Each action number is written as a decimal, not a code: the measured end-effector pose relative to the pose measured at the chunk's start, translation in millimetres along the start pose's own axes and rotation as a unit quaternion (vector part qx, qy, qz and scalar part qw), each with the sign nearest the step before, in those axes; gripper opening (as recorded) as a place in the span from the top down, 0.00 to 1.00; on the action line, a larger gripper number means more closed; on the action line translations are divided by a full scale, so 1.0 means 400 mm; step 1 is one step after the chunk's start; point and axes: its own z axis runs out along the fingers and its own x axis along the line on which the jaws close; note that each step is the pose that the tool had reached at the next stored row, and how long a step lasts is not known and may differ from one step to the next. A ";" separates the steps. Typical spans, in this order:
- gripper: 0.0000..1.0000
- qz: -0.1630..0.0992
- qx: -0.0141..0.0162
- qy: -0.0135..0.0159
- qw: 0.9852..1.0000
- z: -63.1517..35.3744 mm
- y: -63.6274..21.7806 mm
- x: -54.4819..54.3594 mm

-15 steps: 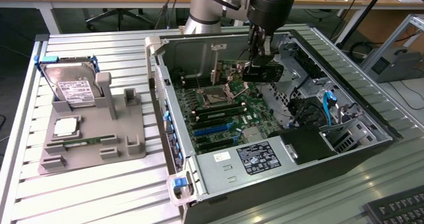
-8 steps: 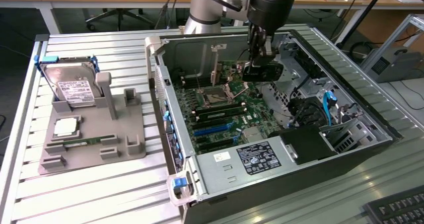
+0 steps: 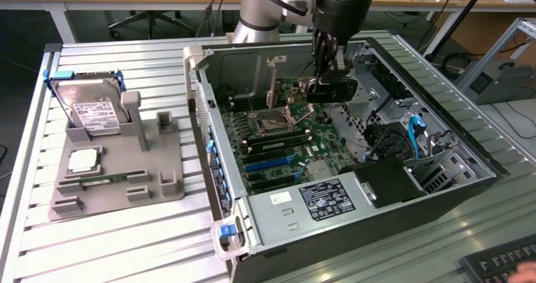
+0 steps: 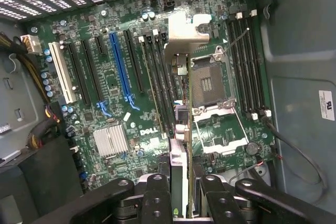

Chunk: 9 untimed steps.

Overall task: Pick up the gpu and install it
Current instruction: 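Insert the gpu into the slot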

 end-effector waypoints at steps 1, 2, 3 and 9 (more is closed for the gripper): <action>0.73 -0.002 0.000 0.000 1.000 0.000 0.000 0.000; 0.73 -0.004 0.000 0.000 1.000 0.000 0.000 0.000; 0.73 -0.008 0.000 0.000 1.000 0.000 0.000 0.000; 0.73 -0.026 0.000 -0.002 1.000 0.001 0.000 0.000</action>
